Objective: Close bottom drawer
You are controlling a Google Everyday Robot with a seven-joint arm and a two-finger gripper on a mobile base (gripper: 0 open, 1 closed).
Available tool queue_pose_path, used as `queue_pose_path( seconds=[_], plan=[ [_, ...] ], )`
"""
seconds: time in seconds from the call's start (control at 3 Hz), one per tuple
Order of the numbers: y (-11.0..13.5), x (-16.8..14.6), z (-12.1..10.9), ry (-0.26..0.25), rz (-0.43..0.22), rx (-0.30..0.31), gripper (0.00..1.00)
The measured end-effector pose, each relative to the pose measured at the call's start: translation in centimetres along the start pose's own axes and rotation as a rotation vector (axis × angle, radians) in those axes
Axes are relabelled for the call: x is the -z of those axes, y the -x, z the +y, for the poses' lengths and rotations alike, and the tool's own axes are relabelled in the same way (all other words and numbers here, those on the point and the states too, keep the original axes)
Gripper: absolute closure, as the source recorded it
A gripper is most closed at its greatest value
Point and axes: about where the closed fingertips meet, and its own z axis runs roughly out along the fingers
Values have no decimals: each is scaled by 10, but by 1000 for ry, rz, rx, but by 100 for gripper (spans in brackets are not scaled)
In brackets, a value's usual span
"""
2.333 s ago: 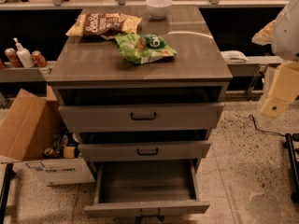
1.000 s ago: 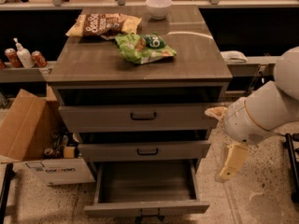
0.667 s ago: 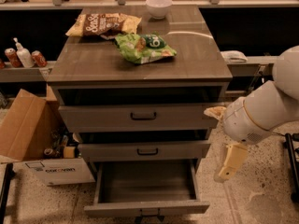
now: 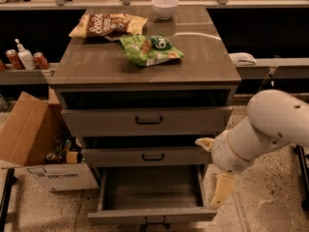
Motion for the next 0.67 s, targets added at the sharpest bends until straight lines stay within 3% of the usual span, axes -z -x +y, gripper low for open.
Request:
queue_pose_path(
  seconds=[0.33,0.67],
  plan=[
    [-24,-81,19,48,-34,-2,0],
    [-23,-85,19,49,-31,-1,0]
  ],
)
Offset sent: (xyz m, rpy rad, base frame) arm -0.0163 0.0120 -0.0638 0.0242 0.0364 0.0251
